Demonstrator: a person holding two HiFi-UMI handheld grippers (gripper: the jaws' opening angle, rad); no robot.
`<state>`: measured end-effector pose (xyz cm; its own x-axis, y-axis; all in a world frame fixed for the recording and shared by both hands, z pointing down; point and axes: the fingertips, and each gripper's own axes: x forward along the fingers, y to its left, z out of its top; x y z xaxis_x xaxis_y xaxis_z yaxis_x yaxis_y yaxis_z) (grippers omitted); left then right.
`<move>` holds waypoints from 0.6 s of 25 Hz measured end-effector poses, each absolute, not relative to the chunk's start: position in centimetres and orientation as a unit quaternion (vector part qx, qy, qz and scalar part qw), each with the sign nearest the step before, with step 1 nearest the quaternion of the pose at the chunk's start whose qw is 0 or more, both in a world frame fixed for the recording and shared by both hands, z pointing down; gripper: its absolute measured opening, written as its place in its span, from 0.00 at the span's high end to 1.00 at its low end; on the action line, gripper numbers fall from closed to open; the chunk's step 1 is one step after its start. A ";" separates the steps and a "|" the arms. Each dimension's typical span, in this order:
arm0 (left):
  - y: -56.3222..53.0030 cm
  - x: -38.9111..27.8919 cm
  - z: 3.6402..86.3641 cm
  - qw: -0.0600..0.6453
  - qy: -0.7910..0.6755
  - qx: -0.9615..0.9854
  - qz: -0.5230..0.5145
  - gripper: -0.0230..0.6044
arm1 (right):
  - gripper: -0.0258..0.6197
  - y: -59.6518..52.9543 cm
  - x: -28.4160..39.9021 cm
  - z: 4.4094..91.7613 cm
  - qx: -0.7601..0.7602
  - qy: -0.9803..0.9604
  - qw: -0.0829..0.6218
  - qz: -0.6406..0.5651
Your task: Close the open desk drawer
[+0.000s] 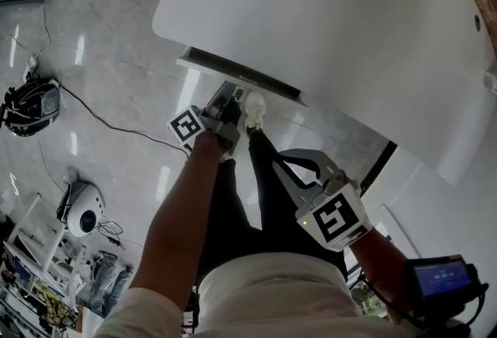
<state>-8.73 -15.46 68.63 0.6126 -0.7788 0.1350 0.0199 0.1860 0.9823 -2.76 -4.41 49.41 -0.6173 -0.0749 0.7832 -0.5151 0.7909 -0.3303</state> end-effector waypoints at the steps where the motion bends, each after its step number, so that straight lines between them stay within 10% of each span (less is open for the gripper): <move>1: -15.5 -8.8 68.5 0.695 -0.334 0.567 -0.291 0.91 | 0.94 -4.5 -2.8 49.4 0.172 -0.857 0.402 0.273; 15: -17.9 -7.9 67.7 0.681 -0.324 0.582 -0.304 0.92 | 0.94 -4.7 -3.0 49.4 0.161 -0.853 0.417 0.270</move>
